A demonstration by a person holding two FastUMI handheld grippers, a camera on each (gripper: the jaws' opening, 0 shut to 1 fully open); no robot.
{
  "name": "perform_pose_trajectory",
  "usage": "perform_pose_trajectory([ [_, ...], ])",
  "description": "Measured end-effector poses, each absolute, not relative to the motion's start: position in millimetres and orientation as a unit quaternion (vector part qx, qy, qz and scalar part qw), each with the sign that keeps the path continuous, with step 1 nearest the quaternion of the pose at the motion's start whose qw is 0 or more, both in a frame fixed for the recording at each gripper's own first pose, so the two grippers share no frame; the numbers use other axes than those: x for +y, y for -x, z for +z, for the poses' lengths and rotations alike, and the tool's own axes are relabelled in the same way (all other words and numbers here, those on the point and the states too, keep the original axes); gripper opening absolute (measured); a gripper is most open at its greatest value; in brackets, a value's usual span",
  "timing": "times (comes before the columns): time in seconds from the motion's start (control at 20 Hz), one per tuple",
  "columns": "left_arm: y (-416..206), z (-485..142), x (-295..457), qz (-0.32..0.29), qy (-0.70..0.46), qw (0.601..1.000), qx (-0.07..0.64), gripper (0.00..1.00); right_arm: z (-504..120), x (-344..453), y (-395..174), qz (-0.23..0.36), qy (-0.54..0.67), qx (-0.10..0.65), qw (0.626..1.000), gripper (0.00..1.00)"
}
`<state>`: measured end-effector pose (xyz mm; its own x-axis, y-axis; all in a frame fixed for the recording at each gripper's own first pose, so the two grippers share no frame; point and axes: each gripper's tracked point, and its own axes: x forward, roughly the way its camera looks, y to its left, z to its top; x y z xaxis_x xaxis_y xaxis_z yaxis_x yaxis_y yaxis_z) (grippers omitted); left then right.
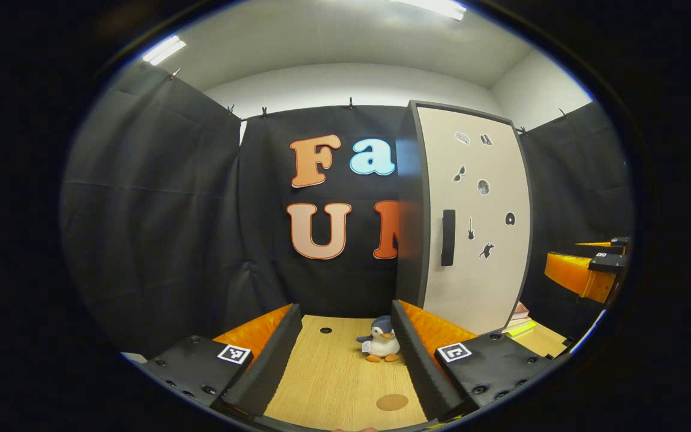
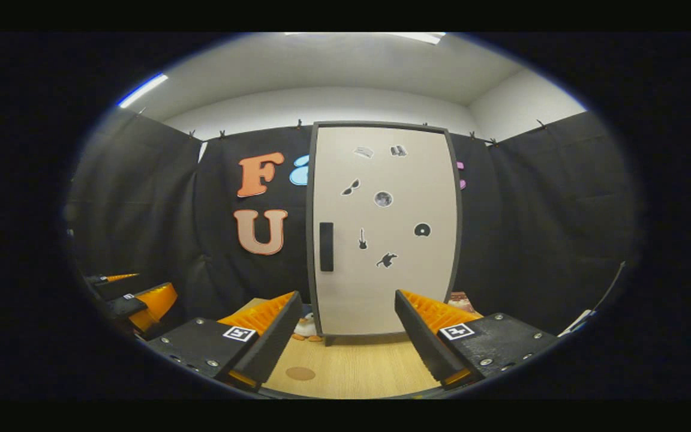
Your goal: Open the cabinet door with the right hand, grasp the bottle in the cabinet with the left hand and place it on the coaster, then close the cabinet door with the right hand.
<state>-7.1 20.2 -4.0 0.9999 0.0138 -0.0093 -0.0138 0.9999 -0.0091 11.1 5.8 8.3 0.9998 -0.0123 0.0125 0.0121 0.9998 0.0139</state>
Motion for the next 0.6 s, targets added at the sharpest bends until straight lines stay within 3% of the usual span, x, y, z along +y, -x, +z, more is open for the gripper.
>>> perform_pose_trajectory([
  [0.15, 1.8, -7.6, 29.4, 0.008, 0.01, 1.0, 0.01, 0.95, 18.0, 18.8, -32.4, 0.003, -0.009, -0.013, 1.0, 0.99],
  [0.25, -3.3, -9.3, 36.7, 0.01, 0.01, 1.0, 0.012, 0.97, 29.1, 29.4, -50.2, 0.008, -0.009, -0.024, 1.0, 0.99],
  [0.35, -7.9, -13.8, 47.9, 0.014, 0.01, 1.0, 0.015, 0.97, 34.2, 35.9, -73.3, 0.01, -0.001, -0.027, 1.0, 0.92],
  [0.5, -17.0, -21.7, 63.0, 0.019, 0.01, 0.999, 0.023, 0.97, 44.0, 47.8, -113.7, 0.016, -0.007, -0.028, 0.999, 0.93],
  [0.55, -21.1, -23.7, 68.0, 0.021, 0.01, 0.999, 0.025, 0.99, 48.5, 48.7, -126.0, 0.014, -0.007, -0.032, 0.999, 0.99],
  [0.6, -24.9, -26.7, 71.9, 0.021, 0.011, 0.999, 0.027, 0.97, 50.1, 49.8, -138.0, 0.012, -0.004, -0.034, 0.999, 0.93],
])
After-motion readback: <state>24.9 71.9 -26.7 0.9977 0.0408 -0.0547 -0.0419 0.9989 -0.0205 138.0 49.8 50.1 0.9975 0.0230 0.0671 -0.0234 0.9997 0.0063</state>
